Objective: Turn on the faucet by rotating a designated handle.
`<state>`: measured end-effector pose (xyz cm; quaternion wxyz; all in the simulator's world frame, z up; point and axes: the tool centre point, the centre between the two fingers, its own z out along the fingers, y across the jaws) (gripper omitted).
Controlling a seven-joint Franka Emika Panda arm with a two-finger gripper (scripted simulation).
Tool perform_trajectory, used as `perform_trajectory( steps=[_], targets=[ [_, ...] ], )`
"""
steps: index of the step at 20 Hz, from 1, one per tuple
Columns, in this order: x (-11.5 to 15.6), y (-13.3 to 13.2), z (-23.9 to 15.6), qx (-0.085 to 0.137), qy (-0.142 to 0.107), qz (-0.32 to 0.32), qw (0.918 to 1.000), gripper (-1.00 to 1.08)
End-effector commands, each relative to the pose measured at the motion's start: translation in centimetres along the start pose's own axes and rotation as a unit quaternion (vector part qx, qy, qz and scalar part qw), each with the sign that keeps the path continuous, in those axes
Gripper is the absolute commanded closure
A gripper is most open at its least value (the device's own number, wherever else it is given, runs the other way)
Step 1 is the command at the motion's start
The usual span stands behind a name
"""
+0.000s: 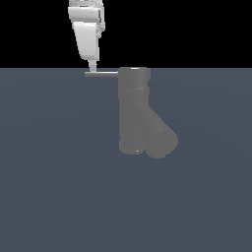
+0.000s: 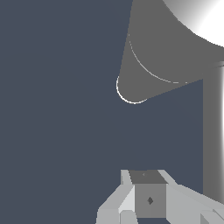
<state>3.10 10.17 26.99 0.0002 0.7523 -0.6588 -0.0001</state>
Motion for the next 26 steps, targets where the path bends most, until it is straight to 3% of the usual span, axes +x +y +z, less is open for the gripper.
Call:
perform_trajectory(
  steps=[1,26],
  targets=[
    [0.0,0.0,0.0,0.000,0.000,0.000,1.0000,1.08],
    [0.4,7.9,0.0,0.000,0.000,0.000,1.0000,1.08]
  ],
)
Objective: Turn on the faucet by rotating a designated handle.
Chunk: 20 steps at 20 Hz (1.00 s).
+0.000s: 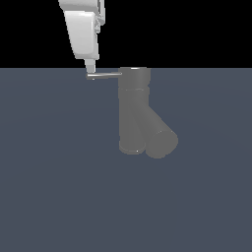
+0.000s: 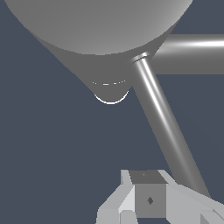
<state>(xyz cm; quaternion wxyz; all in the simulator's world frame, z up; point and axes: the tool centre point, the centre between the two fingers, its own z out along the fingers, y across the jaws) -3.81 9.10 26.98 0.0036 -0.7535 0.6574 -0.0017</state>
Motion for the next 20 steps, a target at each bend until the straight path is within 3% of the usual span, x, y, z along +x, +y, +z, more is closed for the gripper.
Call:
perform_trajectory(
  steps=[1,5,7,20],
  targets=[
    [0.3,1.2,0.0,-0.004,0.001,0.002,1.0000,1.08],
    [0.3,2.6,0.0,-0.004,0.001,0.002,1.0000,1.08],
    [-0.2,2.0,0.0,-0.001,0.001,-0.003,1.0000,1.08],
    [4.0,5.9,0.0,-0.002,0.001,0.000,1.0000,1.08]
  ],
)
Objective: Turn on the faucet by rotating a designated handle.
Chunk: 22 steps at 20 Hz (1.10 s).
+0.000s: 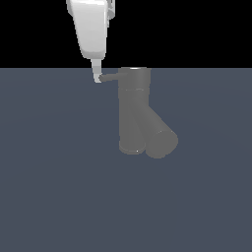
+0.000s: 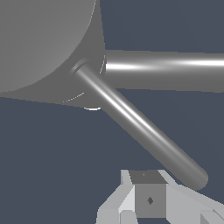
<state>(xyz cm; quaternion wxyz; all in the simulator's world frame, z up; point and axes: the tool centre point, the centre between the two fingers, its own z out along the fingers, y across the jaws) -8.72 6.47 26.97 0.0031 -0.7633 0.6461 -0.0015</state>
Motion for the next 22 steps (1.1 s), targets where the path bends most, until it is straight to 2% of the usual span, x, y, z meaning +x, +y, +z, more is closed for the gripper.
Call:
perform_trajectory(
  steps=[1,11,12,13,22],
  targets=[
    [2.3,1.1,0.0,-0.002,0.001,0.015,0.9999,1.08],
    [5.6,4.4,-0.1,-0.003,0.001,0.017,0.9998,1.08],
    [5.6,4.4,-0.1,-0.003,0.001,0.017,0.9998,1.08],
    [4.3,3.7,0.0,-0.002,0.001,0.006,1.0000,1.08],
    [9.7,3.9,-0.1,-0.002,0.001,0.011,0.9999,1.08]
  ],
)
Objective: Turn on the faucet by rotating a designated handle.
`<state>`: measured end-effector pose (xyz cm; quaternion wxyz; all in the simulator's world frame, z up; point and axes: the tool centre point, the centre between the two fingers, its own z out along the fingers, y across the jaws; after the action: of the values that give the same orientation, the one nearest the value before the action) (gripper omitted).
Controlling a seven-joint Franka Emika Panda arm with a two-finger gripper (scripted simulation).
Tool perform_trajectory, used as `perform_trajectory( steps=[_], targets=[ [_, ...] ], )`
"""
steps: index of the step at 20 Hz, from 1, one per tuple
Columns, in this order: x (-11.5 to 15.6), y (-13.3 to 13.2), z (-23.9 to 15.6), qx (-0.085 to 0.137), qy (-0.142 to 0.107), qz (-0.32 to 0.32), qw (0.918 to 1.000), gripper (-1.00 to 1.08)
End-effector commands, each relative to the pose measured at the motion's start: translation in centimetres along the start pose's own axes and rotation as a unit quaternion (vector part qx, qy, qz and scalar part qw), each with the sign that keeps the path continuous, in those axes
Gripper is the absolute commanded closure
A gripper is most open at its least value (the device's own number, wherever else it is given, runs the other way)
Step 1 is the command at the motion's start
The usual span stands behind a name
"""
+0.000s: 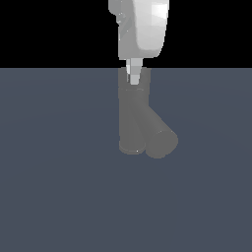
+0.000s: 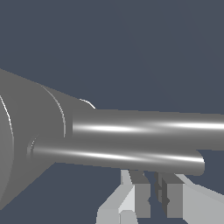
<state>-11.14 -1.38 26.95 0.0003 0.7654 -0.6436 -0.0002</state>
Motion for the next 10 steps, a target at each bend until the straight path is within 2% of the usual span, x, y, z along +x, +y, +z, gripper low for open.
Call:
perform_trajectory(
  steps=[1,10],
  targets=[
    [2.9,0.3,0.0,0.001,0.000,0.015,0.9999,1.08],
    [8.0,0.5,0.0,0.000,0.000,0.020,0.9998,1.08]
  ],
)
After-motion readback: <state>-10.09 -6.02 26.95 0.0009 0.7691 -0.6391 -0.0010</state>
